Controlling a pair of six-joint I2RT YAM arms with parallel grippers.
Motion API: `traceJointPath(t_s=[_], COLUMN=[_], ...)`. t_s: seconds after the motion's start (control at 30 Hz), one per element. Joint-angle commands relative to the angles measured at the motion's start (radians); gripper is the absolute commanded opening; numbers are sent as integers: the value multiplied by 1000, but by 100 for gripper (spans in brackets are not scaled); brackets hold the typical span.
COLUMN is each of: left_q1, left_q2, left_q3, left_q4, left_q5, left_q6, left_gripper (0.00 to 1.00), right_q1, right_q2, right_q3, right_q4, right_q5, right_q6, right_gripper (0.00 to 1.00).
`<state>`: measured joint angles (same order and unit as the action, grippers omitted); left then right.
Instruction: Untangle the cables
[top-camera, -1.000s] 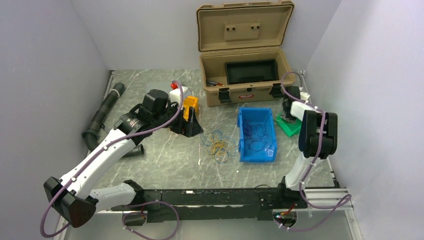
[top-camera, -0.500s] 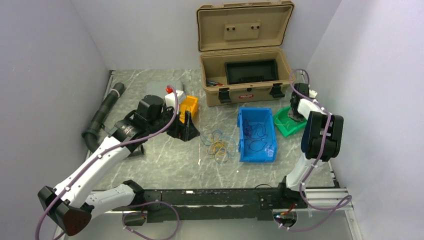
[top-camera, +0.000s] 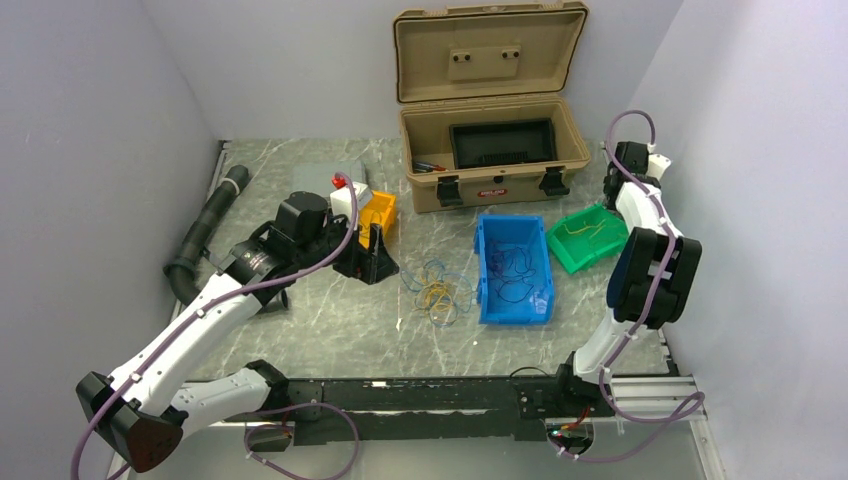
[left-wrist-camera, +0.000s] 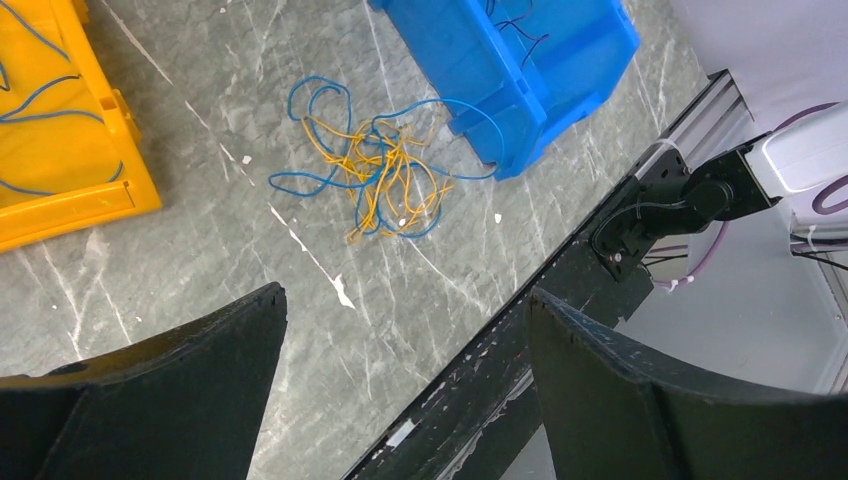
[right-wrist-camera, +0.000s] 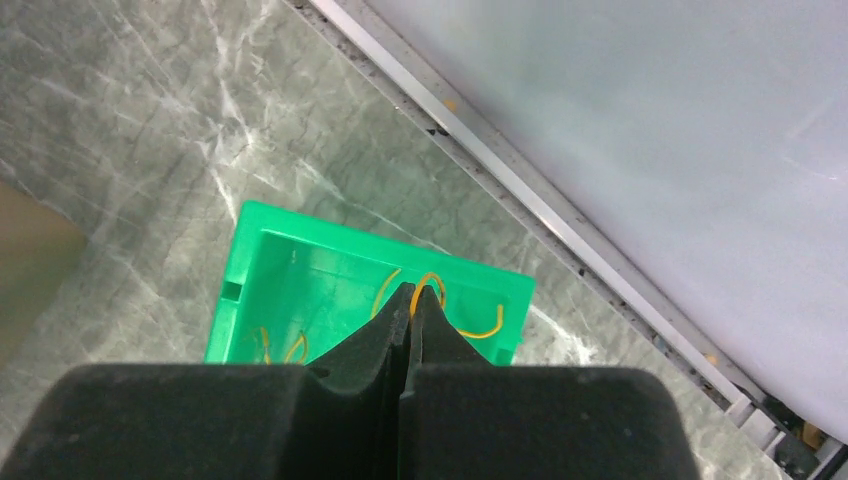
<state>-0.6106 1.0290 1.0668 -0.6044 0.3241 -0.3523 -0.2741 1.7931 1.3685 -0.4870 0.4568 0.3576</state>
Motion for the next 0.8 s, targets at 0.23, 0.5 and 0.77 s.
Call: traceJointPath(t_s=[0.23, 0.5, 0.77], left_q1=[-5, -3, -4], left_q2=[-6, -30, -49], left_q3=[13, 10, 17], left_q4=[37, 15, -5], left_q5=[9, -7, -28], left_q6=[8, 5, 15], left_gripper=[91, 91, 91], right_q1=[-5, -6, -6], right_q2=[-63, -37, -182], right_q3=[-130, -128, -99], right_q4=[93, 85, 16], right_q5=[-132, -190, -203], right_q6=[4, 27, -10], right_gripper=[1, 19, 48])
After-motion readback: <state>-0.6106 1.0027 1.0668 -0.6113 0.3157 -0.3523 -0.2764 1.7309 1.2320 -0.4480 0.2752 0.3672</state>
